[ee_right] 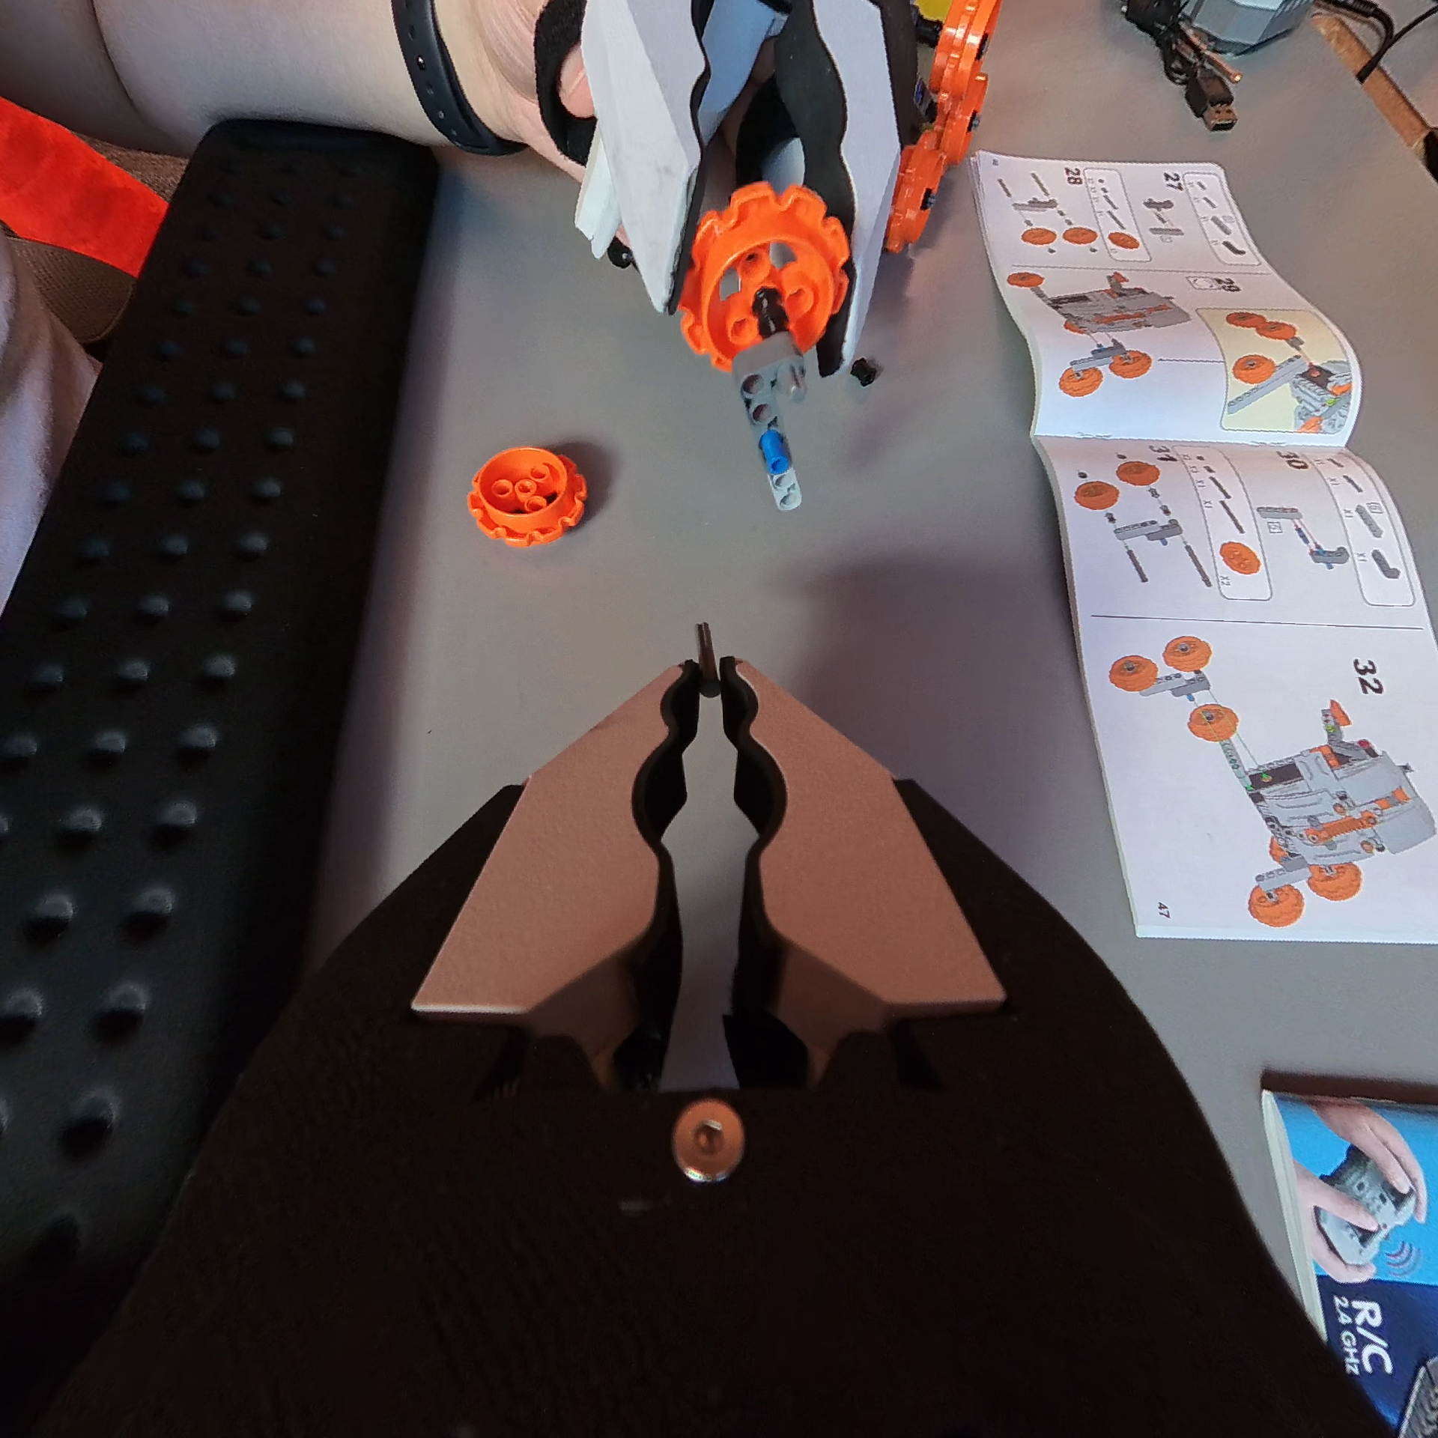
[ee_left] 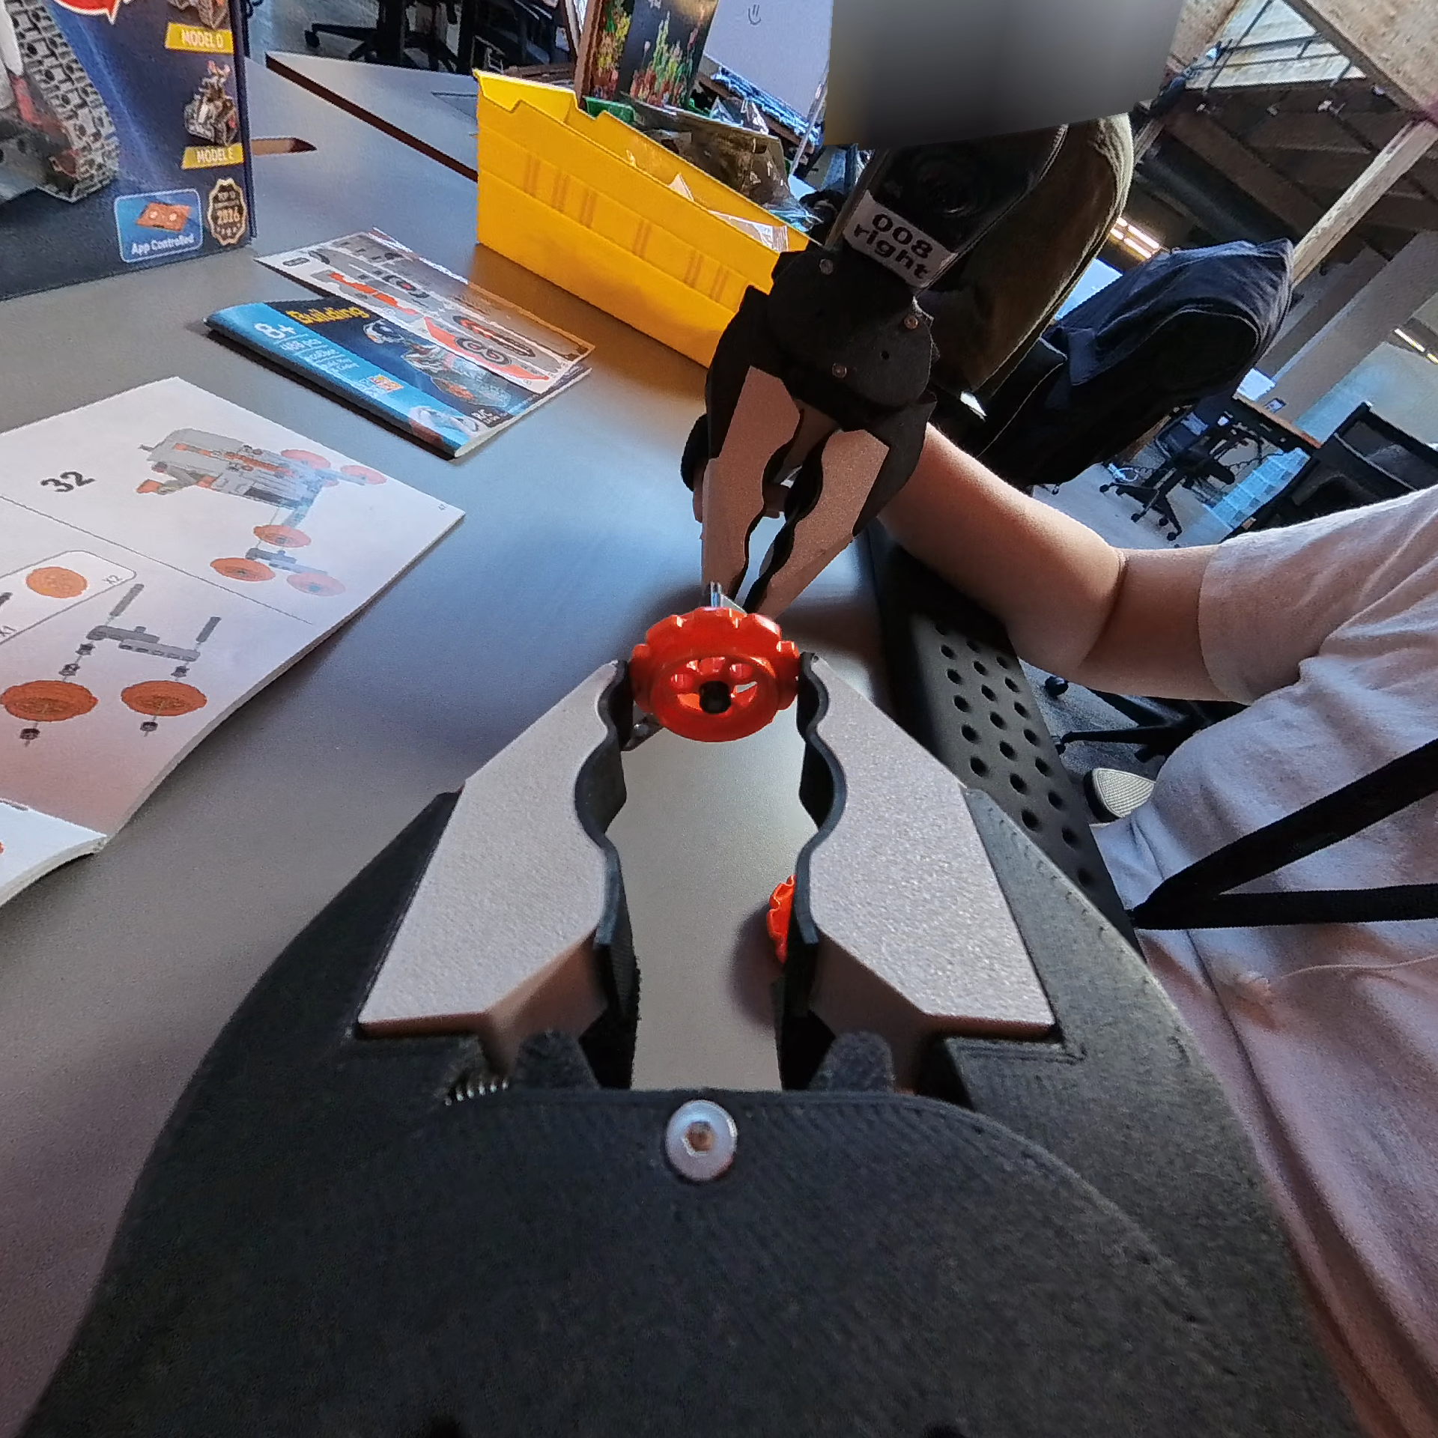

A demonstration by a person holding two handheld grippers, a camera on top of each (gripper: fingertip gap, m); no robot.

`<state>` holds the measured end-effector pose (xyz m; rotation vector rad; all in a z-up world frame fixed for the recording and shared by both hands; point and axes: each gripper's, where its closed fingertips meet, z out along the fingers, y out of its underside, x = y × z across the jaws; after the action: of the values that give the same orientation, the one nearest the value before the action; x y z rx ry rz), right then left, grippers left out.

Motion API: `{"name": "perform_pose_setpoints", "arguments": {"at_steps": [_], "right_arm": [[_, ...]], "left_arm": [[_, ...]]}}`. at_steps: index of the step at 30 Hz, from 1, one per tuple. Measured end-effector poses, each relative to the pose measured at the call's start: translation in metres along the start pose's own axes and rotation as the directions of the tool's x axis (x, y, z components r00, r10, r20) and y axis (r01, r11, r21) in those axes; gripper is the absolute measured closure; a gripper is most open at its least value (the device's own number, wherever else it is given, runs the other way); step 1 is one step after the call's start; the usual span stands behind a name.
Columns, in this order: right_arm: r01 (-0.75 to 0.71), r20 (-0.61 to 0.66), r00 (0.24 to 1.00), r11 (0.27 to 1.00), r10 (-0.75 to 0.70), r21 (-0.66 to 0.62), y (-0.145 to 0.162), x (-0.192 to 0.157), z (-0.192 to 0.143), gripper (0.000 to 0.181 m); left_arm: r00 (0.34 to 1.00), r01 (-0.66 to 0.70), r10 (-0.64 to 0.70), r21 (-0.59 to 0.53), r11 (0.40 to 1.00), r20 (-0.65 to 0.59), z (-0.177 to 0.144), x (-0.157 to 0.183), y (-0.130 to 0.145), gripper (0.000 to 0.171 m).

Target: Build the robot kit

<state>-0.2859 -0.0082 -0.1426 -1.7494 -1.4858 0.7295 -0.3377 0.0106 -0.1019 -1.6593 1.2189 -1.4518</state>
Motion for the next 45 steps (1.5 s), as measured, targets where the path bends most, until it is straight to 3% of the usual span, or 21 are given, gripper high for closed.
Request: {"name": "perform_pose_setpoints", "arguments": {"at_steps": [45], "right_arm": [[-0.003,0.004,1.000,1.000,0.003,-0.001,0.0007,-0.0002,0.0006,0.177]], "left_arm": [[1.000,0.022,-0.022,0.028,0.999,-0.019,-0.0012,0.0034,-0.0054,0.131]]}}
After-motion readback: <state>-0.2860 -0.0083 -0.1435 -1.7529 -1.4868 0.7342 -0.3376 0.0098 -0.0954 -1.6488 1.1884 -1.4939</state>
